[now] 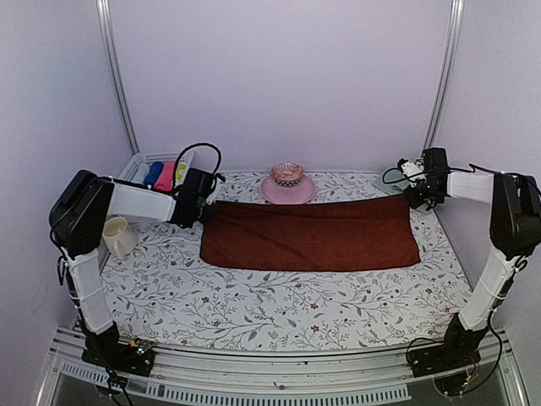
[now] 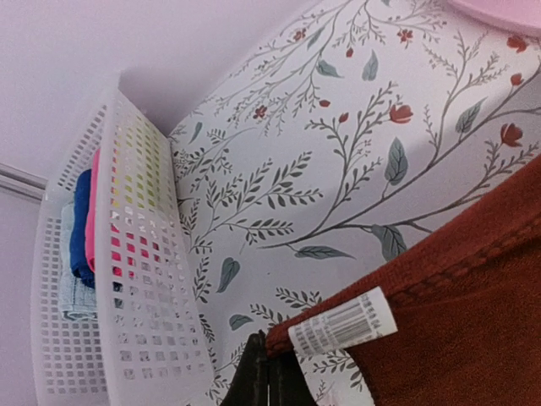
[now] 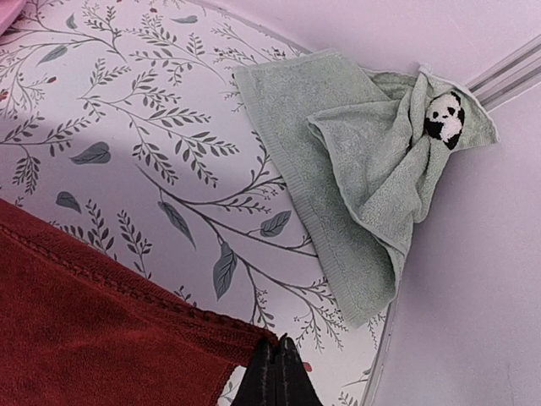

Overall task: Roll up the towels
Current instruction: Pick up the towel from the center of the board, then fold the towel at the center of the board.

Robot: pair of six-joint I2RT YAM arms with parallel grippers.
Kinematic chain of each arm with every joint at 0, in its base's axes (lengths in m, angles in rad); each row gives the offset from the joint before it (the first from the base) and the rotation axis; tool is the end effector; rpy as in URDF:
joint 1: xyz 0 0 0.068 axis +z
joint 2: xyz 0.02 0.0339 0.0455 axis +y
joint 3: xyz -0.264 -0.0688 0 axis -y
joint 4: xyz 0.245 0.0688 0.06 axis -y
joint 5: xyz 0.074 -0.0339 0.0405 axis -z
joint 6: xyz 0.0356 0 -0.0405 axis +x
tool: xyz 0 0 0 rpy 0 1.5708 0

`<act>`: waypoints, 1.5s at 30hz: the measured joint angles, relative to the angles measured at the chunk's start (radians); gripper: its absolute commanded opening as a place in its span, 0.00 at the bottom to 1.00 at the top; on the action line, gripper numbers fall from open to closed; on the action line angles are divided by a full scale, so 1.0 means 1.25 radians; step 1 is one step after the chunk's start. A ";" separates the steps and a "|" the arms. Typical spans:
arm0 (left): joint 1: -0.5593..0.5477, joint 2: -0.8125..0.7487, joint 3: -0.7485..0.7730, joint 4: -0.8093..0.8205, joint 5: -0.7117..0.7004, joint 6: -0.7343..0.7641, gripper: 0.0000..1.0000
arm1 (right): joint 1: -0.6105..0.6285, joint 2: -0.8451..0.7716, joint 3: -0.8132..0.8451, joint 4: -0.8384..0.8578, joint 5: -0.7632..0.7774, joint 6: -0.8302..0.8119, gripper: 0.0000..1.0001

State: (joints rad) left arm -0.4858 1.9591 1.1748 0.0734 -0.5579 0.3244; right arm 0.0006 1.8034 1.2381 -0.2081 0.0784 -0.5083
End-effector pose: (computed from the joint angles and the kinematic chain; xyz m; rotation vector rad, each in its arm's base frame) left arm 0.3755 -0.1770 0.1593 0.5989 2.1268 0.5444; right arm 0.3982 -0.0025 0.2133 -0.5579 2.3003 -0.3402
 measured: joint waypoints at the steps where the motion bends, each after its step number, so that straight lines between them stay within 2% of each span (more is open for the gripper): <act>1: 0.000 -0.015 -0.007 0.002 0.002 0.000 0.00 | 0.000 -0.011 -0.012 0.001 -0.004 -0.003 0.02; 8: -0.011 -0.079 -0.049 0.002 0.005 0.001 0.00 | -0.005 -0.101 -0.124 0.005 -0.033 -0.035 0.02; 20: -0.072 -0.150 -0.108 -0.096 0.006 -0.024 0.00 | -0.017 -0.299 -0.286 0.000 -0.095 -0.117 0.02; 38: -0.118 -0.244 -0.196 -0.204 -0.009 -0.097 0.00 | -0.057 -0.486 -0.426 -0.040 -0.177 -0.228 0.02; 45: -0.149 -0.266 -0.199 -0.238 -0.011 -0.117 0.00 | -0.059 -0.507 -0.487 -0.066 -0.184 -0.269 0.02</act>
State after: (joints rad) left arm -0.6724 1.6272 0.9264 -0.2241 -0.5713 0.1780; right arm -0.0734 1.1694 0.6296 -0.2901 -0.1520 -0.8440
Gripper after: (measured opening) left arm 0.008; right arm 0.023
